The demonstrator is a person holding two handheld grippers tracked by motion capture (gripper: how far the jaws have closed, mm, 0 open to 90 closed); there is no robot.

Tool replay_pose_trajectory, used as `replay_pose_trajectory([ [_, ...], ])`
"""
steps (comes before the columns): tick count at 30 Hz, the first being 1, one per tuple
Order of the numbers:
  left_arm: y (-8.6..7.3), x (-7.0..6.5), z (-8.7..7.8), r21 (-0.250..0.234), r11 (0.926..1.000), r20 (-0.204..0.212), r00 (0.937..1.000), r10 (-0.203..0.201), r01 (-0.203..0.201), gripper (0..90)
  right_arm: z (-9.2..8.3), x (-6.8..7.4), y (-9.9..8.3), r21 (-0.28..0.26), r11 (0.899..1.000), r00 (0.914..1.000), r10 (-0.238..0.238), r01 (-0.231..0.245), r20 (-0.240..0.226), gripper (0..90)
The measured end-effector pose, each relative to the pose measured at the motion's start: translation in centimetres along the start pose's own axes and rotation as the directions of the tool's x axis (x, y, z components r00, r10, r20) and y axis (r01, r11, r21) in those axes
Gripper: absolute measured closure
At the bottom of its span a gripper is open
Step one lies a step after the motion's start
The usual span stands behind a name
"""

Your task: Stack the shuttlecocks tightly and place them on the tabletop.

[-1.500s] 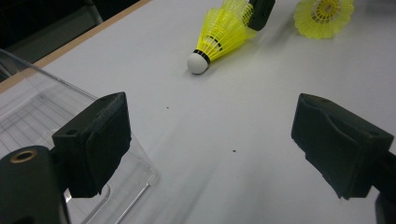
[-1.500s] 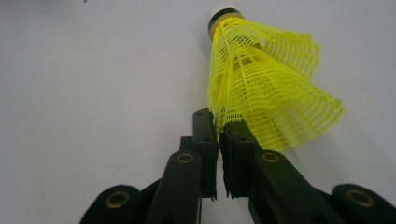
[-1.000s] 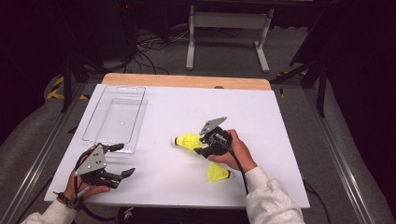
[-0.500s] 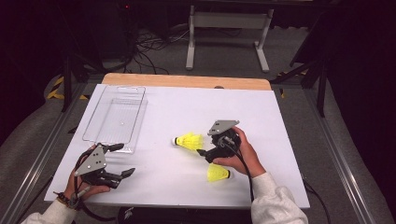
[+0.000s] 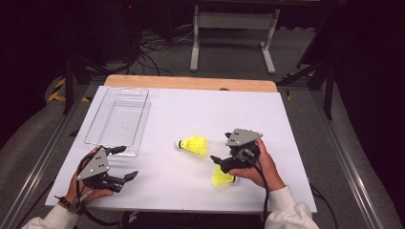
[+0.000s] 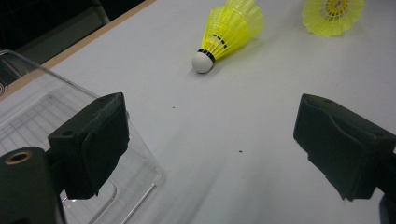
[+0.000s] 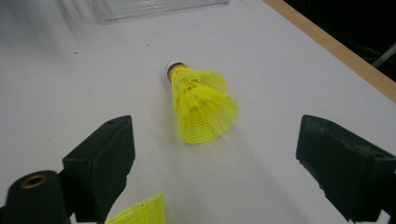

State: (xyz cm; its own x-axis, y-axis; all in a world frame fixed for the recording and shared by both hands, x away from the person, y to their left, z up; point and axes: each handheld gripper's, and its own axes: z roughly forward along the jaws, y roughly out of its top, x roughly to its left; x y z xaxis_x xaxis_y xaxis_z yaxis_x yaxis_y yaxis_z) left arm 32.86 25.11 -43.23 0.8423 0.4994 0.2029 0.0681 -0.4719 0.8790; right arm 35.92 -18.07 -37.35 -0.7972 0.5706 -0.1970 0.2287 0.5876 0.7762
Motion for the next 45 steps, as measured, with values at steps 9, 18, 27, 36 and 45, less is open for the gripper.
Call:
replay_pose_trajectory([
  [9, 0.1, 0.0, -0.1, -0.006, 1.0, -0.006, 1.0, 0.002, -0.002, 10.9, -2.5, 0.4, -1.9, -0.024, 1.0, 0.9998, 0.012, -0.012, 0.014, 10.3],
  [18, 0.2, 0.1, 0.1, -0.008, 1.0, -0.005, 1.0, 0.004, -0.004, 10.7, -3.0, 1.3, -4.4, 0.003, 1.0, 0.9999, 0.006, -0.006, -0.012, 10.5],
  [27, 0.2, 0.0, 0.2, -0.005, 1.0, -0.002, 1.0, 0.008, -0.008, 10.7, -1.9, 2.8, -6.8, 0.074, 0.997, 0.996, -0.001, 0.007, -0.089, 10.3],
  [36, 0.2, 0.0, 0.3, -0.007, 1.0, 0.002, 1.0, 0.007, -0.007, 10.6, 0.2, 3.2, -7.5, 0.131, 0.99, 0.9903, -0.034, 0.051, -0.135, 10.9],
  [45, 0.3, -0.1, 0.3, -0.015, 0.9998, 0.02, 0.9997, 0.012, -0.011, 10.8, 1.2, 2.7, -7.4, 0.133, 0.991, 0.9849, -0.007, 0.03, -0.173, 16.3],
])
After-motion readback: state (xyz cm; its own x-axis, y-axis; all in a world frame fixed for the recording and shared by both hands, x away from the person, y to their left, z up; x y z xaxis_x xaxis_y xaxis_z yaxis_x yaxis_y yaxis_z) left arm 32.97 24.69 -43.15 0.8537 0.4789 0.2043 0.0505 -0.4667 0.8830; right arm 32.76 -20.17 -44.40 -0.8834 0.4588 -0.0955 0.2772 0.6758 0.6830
